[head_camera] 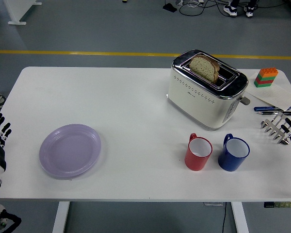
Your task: Push plate across desktop,pick up the break from the machine,place the break in the plate
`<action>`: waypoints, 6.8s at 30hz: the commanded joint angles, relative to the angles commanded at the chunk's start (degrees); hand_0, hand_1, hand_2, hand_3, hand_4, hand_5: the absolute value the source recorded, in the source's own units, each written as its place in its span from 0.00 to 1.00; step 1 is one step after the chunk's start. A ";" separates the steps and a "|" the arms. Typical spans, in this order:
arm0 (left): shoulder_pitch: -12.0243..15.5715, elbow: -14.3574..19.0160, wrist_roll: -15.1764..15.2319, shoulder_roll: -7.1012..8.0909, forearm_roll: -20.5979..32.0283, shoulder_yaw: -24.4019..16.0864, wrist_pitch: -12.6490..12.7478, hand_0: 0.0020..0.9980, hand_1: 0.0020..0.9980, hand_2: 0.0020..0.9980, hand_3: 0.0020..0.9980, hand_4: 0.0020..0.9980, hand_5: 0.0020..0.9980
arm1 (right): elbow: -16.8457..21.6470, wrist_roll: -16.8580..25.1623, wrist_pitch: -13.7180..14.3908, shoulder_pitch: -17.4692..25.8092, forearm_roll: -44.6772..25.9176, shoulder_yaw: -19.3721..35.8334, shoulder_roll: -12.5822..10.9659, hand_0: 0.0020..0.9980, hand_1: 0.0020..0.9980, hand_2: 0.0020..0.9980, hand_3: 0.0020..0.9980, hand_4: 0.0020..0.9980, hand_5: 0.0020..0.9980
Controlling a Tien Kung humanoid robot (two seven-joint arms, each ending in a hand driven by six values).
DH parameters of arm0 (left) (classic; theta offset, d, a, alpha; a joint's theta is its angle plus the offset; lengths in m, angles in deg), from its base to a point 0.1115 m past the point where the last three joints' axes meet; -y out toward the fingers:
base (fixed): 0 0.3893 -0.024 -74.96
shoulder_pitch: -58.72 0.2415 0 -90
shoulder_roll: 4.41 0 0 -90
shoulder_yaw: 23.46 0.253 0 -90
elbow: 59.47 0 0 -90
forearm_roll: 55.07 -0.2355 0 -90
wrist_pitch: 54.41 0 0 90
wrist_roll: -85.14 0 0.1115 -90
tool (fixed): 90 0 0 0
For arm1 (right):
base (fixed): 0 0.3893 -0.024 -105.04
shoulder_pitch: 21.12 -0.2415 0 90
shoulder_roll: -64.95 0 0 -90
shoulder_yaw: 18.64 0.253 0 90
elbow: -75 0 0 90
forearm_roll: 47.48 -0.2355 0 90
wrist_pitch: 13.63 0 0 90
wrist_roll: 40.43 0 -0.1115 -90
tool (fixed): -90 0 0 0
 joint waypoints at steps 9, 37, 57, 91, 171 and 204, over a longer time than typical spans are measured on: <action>-1.61 -4.48 3.02 1.79 2.49 5.61 -0.85 0.89 0.91 0.94 0.87 0.69 1.00 | -0.12 0.03 0.00 0.07 -0.06 0.19 0.08 0.86 0.81 0.87 0.85 0.61 0.50; -4.89 -9.53 3.96 2.31 5.19 13.07 -1.97 0.89 0.90 0.93 0.87 0.65 1.00 | -0.21 0.03 -0.02 -0.76 -0.07 0.04 0.27 0.86 0.81 0.86 0.84 0.60 0.49; -5.37 -10.79 3.93 1.85 7.36 14.31 -1.91 0.88 0.90 0.93 0.87 0.62 1.00 | -0.20 0.03 0.01 -0.83 -0.09 -0.01 0.35 0.86 0.81 0.86 0.84 0.60 0.49; -8.31 -10.76 4.55 -0.37 12.82 21.39 -2.72 0.86 0.88 0.92 0.87 0.61 1.00 | -0.30 0.06 0.02 -0.50 -0.22 -1.43 0.35 0.86 0.81 0.86 0.84 0.60 0.49; -15.65 -11.92 7.17 -3.74 46.53 39.10 -7.68 0.81 0.84 0.90 0.85 0.59 1.00 | -0.46 0.15 0.00 -1.00 -0.45 -2.50 0.20 0.86 0.80 0.86 0.84 0.60 0.49; -23.48 -17.23 7.19 -7.69 51.75 46.24 -8.96 0.80 0.83 0.89 0.84 0.59 1.00 | -0.59 0.16 0.01 -1.81 -0.56 -2.83 0.28 0.86 0.80 0.86 0.84 0.60 0.49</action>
